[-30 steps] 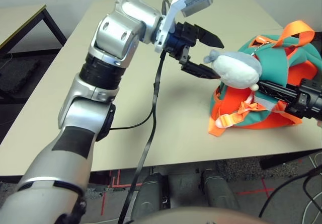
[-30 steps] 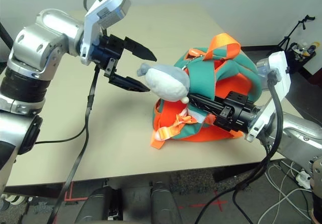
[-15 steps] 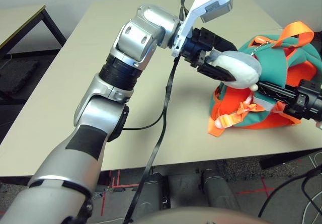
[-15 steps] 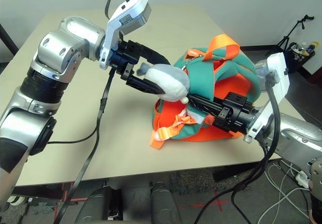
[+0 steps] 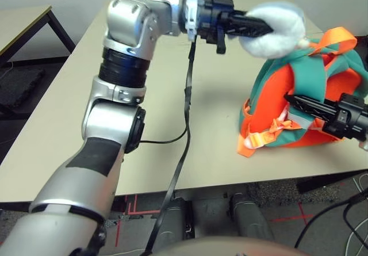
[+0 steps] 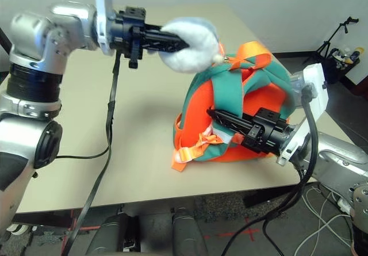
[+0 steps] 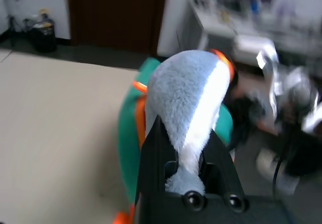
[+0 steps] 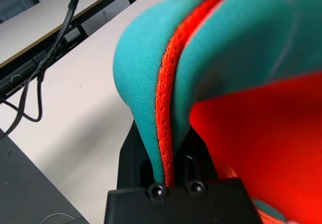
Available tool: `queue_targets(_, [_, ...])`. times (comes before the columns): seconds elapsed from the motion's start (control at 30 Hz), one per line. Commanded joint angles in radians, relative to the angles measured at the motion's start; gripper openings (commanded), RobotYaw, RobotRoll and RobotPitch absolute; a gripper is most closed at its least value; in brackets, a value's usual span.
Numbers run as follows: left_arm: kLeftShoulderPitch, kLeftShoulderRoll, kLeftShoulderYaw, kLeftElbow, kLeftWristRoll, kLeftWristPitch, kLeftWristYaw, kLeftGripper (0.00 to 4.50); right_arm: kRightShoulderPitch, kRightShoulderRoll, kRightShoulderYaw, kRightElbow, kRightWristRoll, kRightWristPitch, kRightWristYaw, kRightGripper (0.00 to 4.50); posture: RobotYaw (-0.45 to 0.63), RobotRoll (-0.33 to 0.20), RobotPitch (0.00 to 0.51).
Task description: Put the pencil case into the backpack and zip it.
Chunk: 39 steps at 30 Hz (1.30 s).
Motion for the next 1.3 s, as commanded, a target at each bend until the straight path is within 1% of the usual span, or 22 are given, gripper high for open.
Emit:
queue_targets(0.03, [-0.023, 0.042, 0.141, 0.032, -0.068, 0.135, 0.109, 0.21, 0.010, 0.012, 0.018, -0.026, 0.006, 0.000, 0.001, 0.20, -0.12, 0.000, 0.072])
queue_targets(0.07, [-0.019, 0.050, 0.166, 0.038, -0.083, 0.179, 0.136, 0.21, 0.013, 0.014, 0.018, -0.029, 0.006, 0.000, 0.000, 0.20, -0.12, 0.000, 0.072])
queue_targets(0.17, [0.036, 0.080, 0.215, -0.020, -0.140, 0.320, 0.183, 0.21, 0.020, 0.023, 0.019, -0.032, 0.003, -0.002, -0.003, 0.20, -0.12, 0.000, 0.074])
queue_targets(0.2, [0.048, 0.079, 0.243, -0.040, -0.161, 0.365, 0.204, 0.21, 0.023, 0.025, 0.019, -0.032, 0.000, -0.002, -0.002, 0.20, -0.12, 0.000, 0.074])
queue_targets(0.27, [0.057, 0.054, 0.329, -0.062, -0.208, 0.465, 0.257, 0.21, 0.026, 0.029, 0.023, -0.031, -0.009, -0.004, 0.000, 0.20, -0.12, 0.000, 0.075])
queue_targets(0.33, [0.066, 0.022, 0.400, -0.064, -0.280, 0.509, 0.324, 0.21, 0.026, 0.036, 0.030, -0.030, -0.017, -0.006, -0.001, 0.20, -0.11, 0.000, 0.076])
queue_targets(0.43, [0.114, -0.005, 0.423, -0.086, -0.467, 0.513, 0.420, 0.21, 0.018, 0.051, 0.044, -0.028, -0.029, -0.011, -0.007, 0.20, -0.11, 0.000, 0.078])
queue_targets(0.5, [0.151, -0.019, 0.424, -0.099, -0.621, 0.513, 0.494, 0.21, 0.017, 0.056, 0.049, -0.022, -0.046, -0.016, -0.006, 0.20, -0.11, 0.000, 0.079])
queue_targets(0.6, [0.202, -0.012, 0.401, -0.099, -0.864, 0.513, 0.600, 0.21, 0.022, 0.056, 0.053, -0.013, -0.074, -0.019, -0.004, 0.20, -0.11, 0.000, 0.081])
queue_targets(0.7, [0.268, 0.038, 0.330, -0.103, -1.101, 0.513, 0.685, 0.21, 0.026, 0.062, 0.057, -0.004, -0.101, -0.022, -0.005, 0.20, -0.10, 0.000, 0.084])
queue_targets(0.8, [0.374, 0.141, 0.182, -0.165, -1.339, 0.456, 0.760, 0.21, 0.024, 0.069, 0.060, -0.004, -0.108, -0.022, -0.001, 0.20, -0.10, 0.000, 0.087])
queue_targets(0.83, [0.411, 0.184, 0.129, -0.190, -1.397, 0.441, 0.757, 0.21, 0.023, 0.072, 0.062, -0.004, -0.110, -0.022, -0.004, 0.20, -0.10, 0.000, 0.088])
queue_targets(0.87, [0.443, 0.221, 0.087, -0.217, -1.427, 0.432, 0.738, 0.21, 0.023, 0.075, 0.063, -0.003, -0.112, -0.022, -0.003, 0.20, -0.10, 0.000, 0.088])
queue_targets(0.93, [0.494, 0.286, 0.024, -0.254, -1.440, 0.432, 0.677, 0.21, 0.027, 0.081, 0.062, 0.004, -0.125, -0.024, 0.002, 0.20, -0.10, 0.000, 0.089])
queue_targets(1.0, [0.528, 0.322, -0.019, -0.276, -1.440, 0.408, 0.657, 0.21, 0.028, 0.085, 0.062, 0.014, -0.145, -0.028, 0.009, 0.20, -0.10, 0.000, 0.089])
queue_targets(1.2, [0.608, 0.372, -0.117, -0.332, -1.440, 0.357, 0.611, 0.21, 0.005, 0.098, 0.069, 0.039, -0.195, -0.032, 0.016, 0.20, -0.09, 0.000, 0.090])
queue_targets(1.3, [0.636, 0.365, -0.153, -0.341, -1.440, 0.342, 0.573, 0.21, -0.009, 0.098, 0.069, 0.048, -0.206, -0.028, 0.022, 0.20, -0.09, 0.000, 0.091])
